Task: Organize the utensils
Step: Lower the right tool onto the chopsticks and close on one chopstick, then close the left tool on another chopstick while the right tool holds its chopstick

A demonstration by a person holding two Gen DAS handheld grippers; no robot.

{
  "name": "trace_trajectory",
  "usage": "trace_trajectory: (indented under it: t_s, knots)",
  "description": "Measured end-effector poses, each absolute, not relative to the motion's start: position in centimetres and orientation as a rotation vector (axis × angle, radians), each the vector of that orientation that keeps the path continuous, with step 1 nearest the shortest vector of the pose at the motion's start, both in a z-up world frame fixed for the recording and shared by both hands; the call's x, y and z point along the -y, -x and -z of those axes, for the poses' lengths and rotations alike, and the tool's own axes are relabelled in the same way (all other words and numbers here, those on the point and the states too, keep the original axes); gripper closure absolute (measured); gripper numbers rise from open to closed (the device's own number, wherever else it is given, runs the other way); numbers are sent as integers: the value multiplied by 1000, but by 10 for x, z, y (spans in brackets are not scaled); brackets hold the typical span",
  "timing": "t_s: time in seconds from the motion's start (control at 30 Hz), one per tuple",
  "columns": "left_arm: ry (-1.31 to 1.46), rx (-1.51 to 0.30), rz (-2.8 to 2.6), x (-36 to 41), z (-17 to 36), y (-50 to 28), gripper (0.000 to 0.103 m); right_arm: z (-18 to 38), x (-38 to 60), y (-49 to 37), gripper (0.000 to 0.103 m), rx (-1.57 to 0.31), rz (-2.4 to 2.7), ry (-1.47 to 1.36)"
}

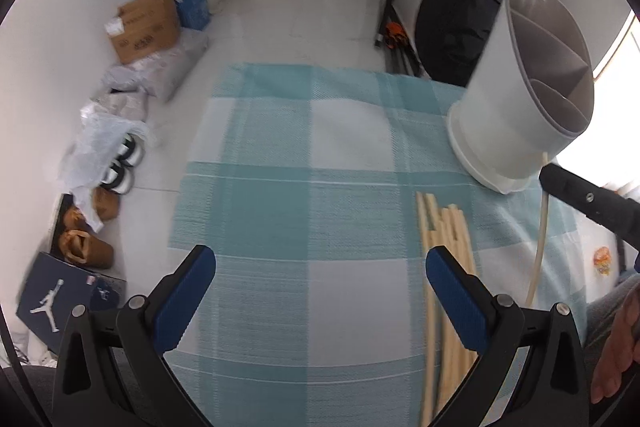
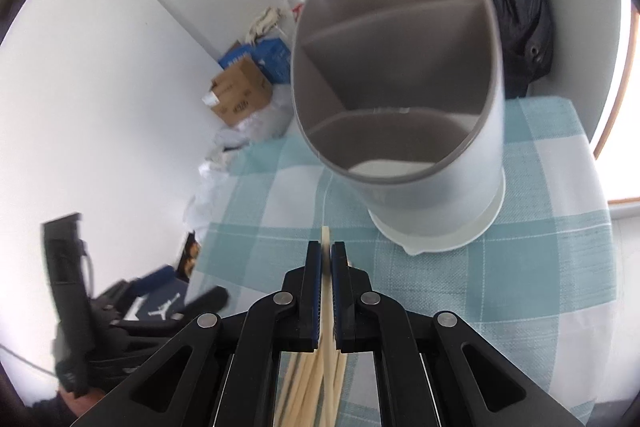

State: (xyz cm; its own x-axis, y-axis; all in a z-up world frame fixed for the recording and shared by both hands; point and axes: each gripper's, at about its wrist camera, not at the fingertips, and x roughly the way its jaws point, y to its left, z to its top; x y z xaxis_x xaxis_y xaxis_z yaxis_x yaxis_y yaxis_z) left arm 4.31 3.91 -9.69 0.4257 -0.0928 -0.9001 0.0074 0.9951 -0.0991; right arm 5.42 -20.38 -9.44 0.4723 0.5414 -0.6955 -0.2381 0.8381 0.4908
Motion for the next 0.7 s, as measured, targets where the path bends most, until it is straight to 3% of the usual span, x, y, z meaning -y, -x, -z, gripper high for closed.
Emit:
trace_trajectory:
  t_s: [0.4,0.7]
  knots:
    - [-130,-1268,48,4,118,-42,1,66,255,-33,99,-852,-475,-428]
    - [-142,-1318,-16,5,124,-42,1,60,270,-22,99,-825,-484,-454]
